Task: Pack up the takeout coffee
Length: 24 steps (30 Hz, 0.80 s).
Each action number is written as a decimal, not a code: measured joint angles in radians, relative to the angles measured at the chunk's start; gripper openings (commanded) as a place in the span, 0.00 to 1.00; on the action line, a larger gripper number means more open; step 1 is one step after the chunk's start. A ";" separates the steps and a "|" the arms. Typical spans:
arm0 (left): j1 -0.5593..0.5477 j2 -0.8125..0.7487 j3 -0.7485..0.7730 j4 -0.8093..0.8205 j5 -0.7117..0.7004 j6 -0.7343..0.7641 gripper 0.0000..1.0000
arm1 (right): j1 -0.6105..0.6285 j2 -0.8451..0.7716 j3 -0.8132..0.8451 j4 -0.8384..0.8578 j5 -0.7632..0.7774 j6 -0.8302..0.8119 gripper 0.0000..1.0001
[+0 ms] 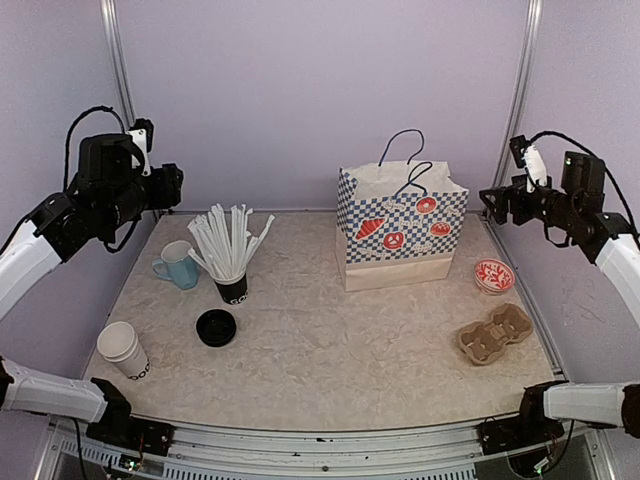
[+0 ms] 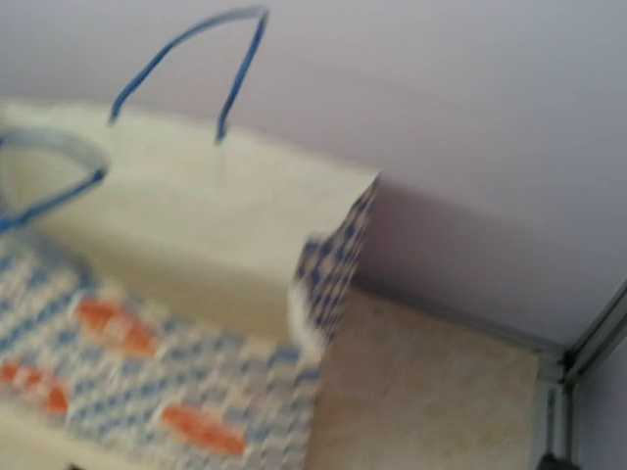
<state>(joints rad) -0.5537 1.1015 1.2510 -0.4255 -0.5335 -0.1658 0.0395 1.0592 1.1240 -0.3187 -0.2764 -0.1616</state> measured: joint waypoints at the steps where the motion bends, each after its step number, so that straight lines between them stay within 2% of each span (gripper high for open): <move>1: 0.003 0.002 0.007 -0.034 0.011 -0.021 0.61 | -0.005 -0.021 -0.017 -0.018 -0.018 -0.013 0.99; 5: 0.010 0.015 0.019 -0.169 0.062 -0.100 0.53 | -0.013 -0.093 -0.079 -0.099 -0.136 -0.102 0.96; 11: 0.021 0.072 0.006 -0.380 0.153 -0.223 0.46 | 0.021 -0.166 -0.200 -0.189 -0.285 -0.237 0.85; 18: 0.033 0.128 -0.106 -0.553 0.233 -0.333 0.40 | 0.124 -0.179 -0.362 -0.203 -0.367 -0.343 0.72; 24: 0.049 0.150 -0.196 -0.680 0.247 -0.436 0.37 | 0.156 -0.178 -0.441 -0.207 -0.434 -0.389 0.69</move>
<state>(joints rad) -0.5045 1.2510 1.0550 -1.1057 -0.2867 -0.6018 0.1951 0.8814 0.6834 -0.5255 -0.7105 -0.5507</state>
